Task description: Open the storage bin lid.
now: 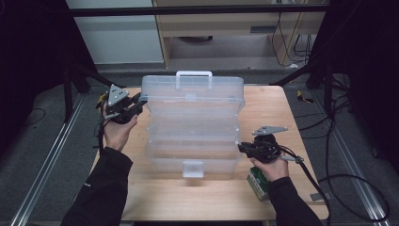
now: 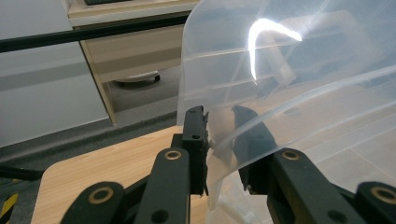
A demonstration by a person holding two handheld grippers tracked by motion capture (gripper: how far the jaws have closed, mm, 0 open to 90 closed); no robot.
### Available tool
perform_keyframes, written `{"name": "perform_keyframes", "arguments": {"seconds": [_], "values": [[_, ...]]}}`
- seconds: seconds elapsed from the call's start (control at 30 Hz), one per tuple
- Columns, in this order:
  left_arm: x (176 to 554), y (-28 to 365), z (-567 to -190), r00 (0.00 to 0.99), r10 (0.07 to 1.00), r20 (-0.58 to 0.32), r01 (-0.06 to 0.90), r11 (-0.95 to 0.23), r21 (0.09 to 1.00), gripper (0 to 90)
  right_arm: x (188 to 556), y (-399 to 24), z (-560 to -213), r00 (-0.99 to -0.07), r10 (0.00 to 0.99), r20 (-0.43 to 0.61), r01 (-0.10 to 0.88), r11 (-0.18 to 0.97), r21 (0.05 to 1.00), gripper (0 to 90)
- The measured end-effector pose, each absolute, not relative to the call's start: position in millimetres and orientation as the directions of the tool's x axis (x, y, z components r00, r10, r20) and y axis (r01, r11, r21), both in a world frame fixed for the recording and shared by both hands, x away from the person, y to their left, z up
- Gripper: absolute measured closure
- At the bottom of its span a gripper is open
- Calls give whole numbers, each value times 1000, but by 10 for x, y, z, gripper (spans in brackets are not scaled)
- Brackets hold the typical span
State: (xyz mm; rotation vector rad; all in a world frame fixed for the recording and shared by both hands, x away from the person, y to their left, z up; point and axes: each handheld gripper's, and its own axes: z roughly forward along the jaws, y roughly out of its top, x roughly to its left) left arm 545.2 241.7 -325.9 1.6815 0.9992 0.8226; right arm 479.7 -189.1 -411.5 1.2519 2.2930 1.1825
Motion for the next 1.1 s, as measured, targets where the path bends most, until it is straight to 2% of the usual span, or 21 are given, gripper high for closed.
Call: {"name": "perform_keyframes", "arguments": {"seconds": [1.1], "values": [[5685, 2373, -3174, 401, 915, 35, 256, -149, 955, 770, 4808, -1891, -4105, -590, 794, 148, 585, 294, 756, 771]]}}
